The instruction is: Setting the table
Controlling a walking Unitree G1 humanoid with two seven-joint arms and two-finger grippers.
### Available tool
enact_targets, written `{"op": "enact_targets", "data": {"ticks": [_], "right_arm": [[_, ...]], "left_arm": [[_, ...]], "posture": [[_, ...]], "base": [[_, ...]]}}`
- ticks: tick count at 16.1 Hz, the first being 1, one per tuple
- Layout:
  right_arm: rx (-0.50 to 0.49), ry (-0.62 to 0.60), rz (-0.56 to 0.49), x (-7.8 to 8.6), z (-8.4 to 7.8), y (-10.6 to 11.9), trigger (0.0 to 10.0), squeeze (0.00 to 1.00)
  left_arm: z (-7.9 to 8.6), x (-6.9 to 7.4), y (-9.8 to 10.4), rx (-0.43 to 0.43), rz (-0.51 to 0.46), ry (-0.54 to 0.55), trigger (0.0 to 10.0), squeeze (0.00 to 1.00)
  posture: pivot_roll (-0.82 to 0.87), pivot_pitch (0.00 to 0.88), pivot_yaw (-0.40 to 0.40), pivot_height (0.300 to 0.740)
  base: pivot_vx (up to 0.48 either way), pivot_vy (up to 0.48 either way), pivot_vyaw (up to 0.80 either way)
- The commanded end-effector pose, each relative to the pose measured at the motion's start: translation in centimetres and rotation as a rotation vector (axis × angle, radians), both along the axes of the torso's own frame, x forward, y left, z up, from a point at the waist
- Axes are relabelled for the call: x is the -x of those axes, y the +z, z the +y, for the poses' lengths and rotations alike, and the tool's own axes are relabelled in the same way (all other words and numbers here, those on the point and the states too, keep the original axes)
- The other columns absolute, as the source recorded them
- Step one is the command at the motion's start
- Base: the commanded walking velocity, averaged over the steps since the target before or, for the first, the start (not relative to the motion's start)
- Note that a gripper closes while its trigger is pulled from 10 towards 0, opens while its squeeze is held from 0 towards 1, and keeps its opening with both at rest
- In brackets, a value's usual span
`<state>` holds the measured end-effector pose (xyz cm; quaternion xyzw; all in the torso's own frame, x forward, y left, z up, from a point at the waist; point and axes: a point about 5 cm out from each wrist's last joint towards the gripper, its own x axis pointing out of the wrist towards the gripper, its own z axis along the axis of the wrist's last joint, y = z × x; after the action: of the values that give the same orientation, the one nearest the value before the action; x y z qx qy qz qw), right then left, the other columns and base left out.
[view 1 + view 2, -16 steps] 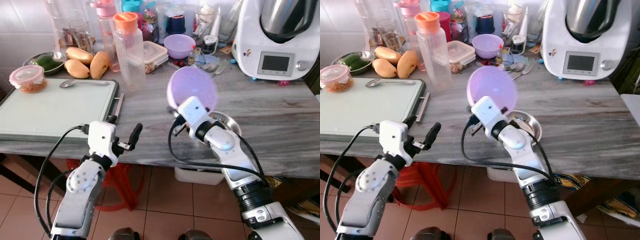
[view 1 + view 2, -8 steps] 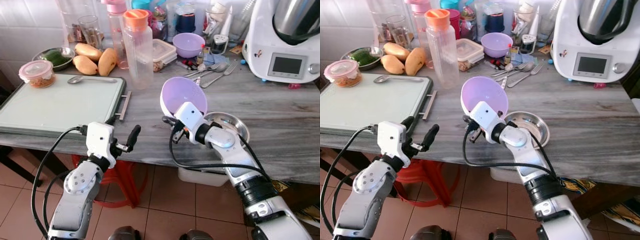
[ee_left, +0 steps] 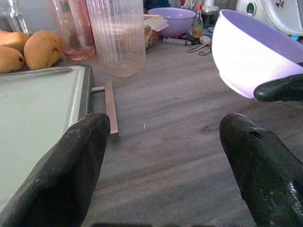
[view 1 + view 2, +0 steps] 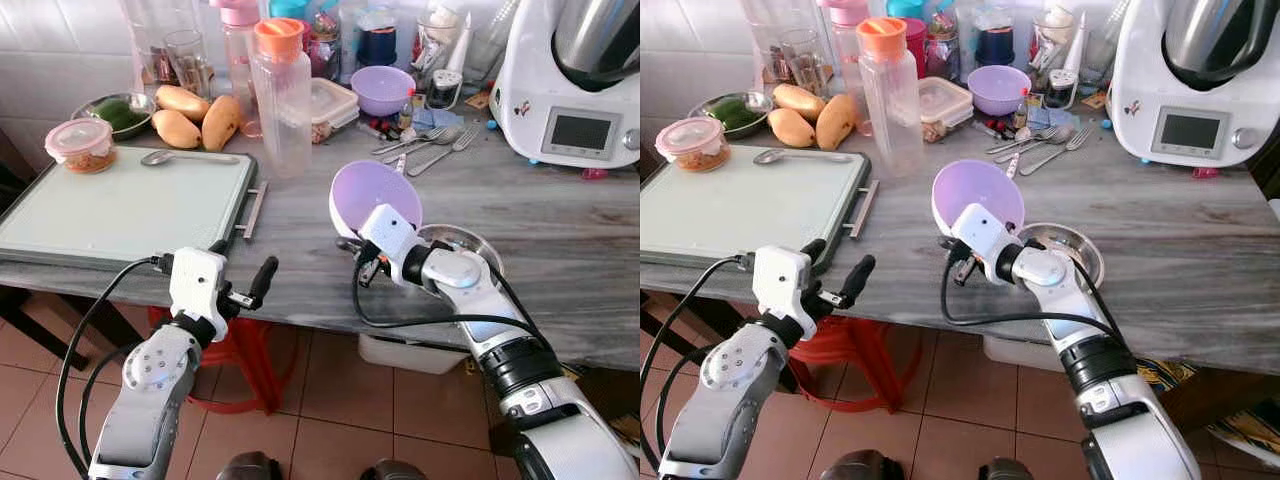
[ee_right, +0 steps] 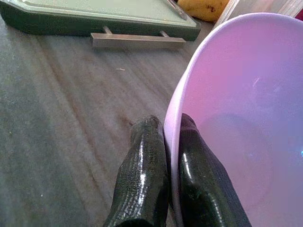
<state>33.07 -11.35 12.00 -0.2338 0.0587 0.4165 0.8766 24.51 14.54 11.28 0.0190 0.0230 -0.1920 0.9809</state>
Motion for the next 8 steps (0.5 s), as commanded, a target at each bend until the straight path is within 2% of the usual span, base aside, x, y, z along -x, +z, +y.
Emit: {"op": "enact_targets", "data": {"ticks": [1, 7, 8], "right_arm": [[0.006, 0.018, -0.015, -0.3, 0.11, 0.43, 10.0, 0.0], [0.038, 0.003, -0.022, -0.38, -0.71, -0.31, 10.0, 0.0], [0.04, 0.001, -0.022, -0.44, -0.86, -0.36, 10.0, 0.2]], "left_arm": [[0.13, 0.05, 0.32, -0.015, -0.004, 0.001, 10.0, 0.0], [0.22, 0.27, 0.17, -0.028, 0.019, 0.002, 10.0, 0.0], [0.22, 0.26, 0.18, -0.03, 0.022, 0.002, 10.0, 0.0]], "posture": [[0.05, 0.0, 0.049, 0.74], [0.05, 0.0, 0.054, 0.74], [0.05, 0.0, 0.054, 0.74]], "base": [[0.0, 0.0, 0.0], [0.0, 0.0, 0.0], [0.0, 0.0, 0.0]]}}
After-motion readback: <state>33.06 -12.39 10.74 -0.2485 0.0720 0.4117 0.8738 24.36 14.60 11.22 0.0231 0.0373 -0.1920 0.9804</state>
